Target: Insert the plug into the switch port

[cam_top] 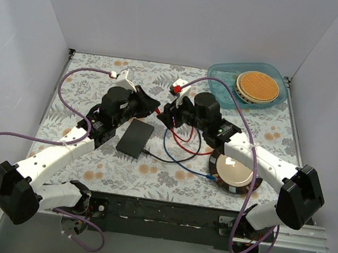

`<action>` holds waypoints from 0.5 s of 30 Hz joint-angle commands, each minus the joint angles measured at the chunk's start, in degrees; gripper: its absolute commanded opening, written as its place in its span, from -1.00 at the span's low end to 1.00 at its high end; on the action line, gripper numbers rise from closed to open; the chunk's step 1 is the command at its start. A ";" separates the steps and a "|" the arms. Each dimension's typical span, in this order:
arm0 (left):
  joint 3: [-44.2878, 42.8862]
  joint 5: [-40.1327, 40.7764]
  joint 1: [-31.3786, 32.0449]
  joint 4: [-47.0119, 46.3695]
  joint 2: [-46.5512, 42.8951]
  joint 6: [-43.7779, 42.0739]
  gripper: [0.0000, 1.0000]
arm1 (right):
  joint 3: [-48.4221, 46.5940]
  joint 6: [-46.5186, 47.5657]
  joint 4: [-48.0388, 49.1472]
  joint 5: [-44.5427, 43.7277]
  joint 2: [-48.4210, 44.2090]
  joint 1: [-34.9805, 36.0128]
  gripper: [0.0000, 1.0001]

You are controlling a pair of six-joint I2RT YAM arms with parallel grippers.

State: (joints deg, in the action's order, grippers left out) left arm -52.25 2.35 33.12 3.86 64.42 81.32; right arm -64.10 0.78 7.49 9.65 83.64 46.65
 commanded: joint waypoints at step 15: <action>-1.71 2.38 0.10 1.76 -0.35 -2.30 0.34 | -1.21 -2.10 4.47 -0.33 -0.49 0.19 -0.97</action>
State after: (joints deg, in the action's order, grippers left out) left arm -52.25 2.61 32.97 2.83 64.40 80.88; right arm -64.07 -1.74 9.02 11.68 83.66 47.48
